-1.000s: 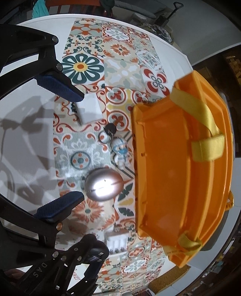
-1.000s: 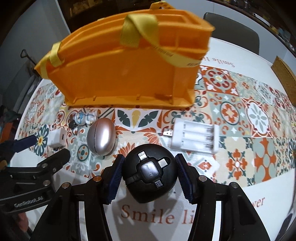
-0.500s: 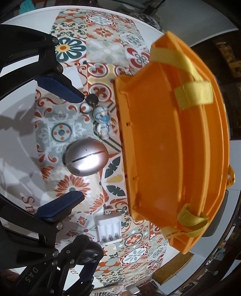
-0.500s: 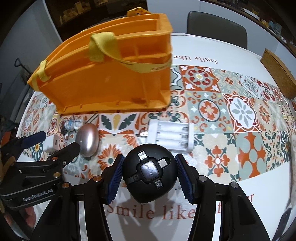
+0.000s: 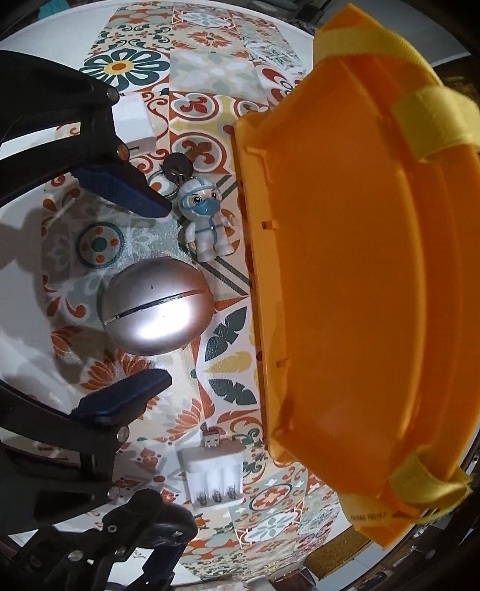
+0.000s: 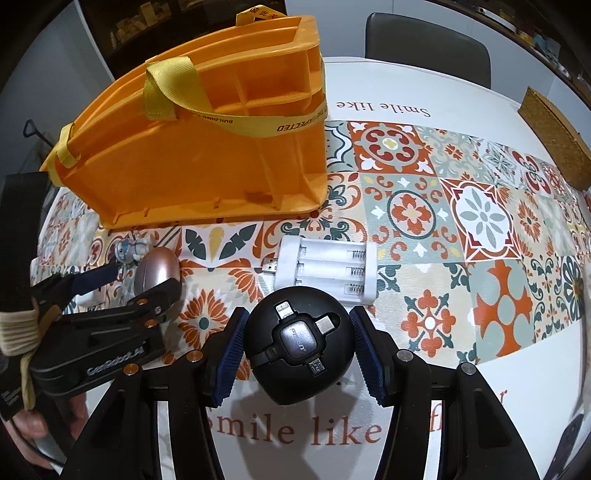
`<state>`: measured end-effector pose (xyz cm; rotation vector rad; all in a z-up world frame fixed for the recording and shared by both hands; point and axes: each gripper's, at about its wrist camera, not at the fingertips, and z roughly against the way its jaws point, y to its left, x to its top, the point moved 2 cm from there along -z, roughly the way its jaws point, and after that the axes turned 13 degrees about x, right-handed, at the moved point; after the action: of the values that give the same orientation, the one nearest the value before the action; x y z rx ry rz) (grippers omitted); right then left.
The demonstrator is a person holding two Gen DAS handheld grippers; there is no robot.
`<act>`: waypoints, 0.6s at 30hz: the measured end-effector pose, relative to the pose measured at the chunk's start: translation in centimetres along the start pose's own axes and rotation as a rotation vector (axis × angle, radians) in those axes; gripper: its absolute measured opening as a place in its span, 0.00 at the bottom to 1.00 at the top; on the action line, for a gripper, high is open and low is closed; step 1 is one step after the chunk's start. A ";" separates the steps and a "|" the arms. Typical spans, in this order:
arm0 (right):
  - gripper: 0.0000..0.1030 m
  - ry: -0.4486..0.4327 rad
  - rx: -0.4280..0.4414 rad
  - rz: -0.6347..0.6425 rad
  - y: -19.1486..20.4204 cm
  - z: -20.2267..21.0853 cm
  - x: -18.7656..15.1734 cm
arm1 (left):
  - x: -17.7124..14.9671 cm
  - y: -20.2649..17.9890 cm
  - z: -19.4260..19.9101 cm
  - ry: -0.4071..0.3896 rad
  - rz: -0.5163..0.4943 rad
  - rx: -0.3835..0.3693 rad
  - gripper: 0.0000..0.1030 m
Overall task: Organize rigid objects
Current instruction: 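Grasp the silver egg speaker with the left tool while the right tool grasps the black cable reel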
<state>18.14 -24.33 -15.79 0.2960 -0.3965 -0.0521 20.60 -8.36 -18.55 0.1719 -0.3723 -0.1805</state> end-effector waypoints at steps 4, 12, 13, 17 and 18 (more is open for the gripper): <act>0.54 0.003 0.003 -0.001 0.0 -0.2 0.0 | 0.3 -0.3 -1.0 0.020 0.003 -0.002 0.73; 0.54 0.012 0.001 -0.006 0.0 -0.5 -0.1 | 0.4 -1.7 -1.7 0.000 -0.037 -0.009 0.54; 0.54 0.013 0.001 -0.005 0.1 -0.6 -0.1 | 0.2 -1.9 -1.7 0.001 -0.043 -0.014 0.54; 0.54 0.014 0.003 -0.007 0.2 -0.5 -0.2 | -0.1 -1.9 -1.4 -0.002 -0.054 -0.017 0.54; 0.54 0.014 0.003 -0.006 0.3 -0.5 -0.2 | -0.3 -1.8 -1.1 -0.005 -0.053 -0.019 0.54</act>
<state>18.12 -23.88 -16.26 0.3004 -0.3818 -0.0554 20.49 -9.92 -20.00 0.1626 -0.3711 -0.2366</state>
